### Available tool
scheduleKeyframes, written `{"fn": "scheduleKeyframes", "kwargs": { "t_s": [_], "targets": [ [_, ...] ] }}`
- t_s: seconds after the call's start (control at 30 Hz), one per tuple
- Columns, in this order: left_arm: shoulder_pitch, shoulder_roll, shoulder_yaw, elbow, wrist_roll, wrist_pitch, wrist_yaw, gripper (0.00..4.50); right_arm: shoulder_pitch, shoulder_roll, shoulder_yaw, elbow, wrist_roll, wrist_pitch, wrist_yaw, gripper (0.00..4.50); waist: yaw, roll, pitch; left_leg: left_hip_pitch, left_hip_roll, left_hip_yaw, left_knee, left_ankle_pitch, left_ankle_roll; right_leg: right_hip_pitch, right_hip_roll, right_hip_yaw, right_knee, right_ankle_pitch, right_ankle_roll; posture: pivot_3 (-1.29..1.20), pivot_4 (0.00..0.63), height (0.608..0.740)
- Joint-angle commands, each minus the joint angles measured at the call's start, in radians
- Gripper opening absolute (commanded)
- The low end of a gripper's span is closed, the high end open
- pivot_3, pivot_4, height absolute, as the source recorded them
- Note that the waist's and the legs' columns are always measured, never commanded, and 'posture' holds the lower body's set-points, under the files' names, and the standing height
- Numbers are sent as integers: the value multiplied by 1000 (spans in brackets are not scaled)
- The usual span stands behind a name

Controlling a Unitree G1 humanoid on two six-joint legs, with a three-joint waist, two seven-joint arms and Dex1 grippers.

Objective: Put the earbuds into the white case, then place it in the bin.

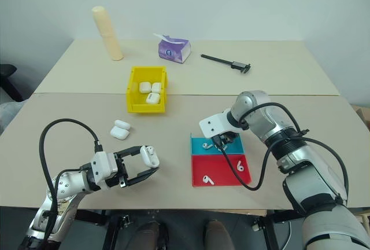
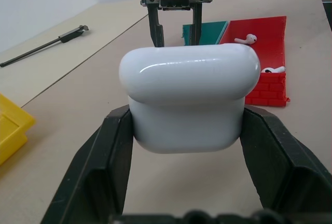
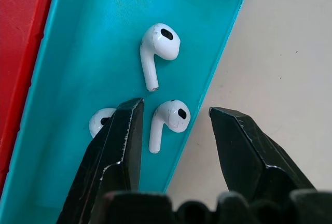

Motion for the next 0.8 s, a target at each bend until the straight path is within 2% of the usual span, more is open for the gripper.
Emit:
{"fn": "scheduleKeyframes", "kwargs": {
  "t_s": [0.03,0.1,0.17,0.53,0.8],
  "targets": [
    [0,3,-1,-35,5,-19,12,2784,5,-4,-11,-3,-12,-22,-3,2445,0,0,0,0,0,0,0,0,0,0,0,0,0,0,0,0,150,740],
    [-1,1,-3,-31,10,-22,15,2784,9,-6,-11,-3,-12,-27,3,2445,0,0,0,0,0,0,0,0,0,0,0,0,0,0,0,0,150,740],
    [-3,1,-5,-31,12,-20,16,2784,13,-13,-9,-9,-9,-43,15,2069,0,0,0,0,0,0,0,0,0,0,0,0,0,0,0,0,150,740],
    [-5,6,-5,-31,17,-16,22,2784,11,-5,-3,31,-55,-65,-32,2069,0,0,0,2,0,0,0,0,0,2,0,0,0,0,0,0,150,740],
    [-1,9,-5,-37,17,-14,24,2784,23,-14,-5,16,-39,-87,-5,2069,0,0,-1,4,0,0,0,0,0,3,0,0,0,0,0,0,150,740]
  ]
}}
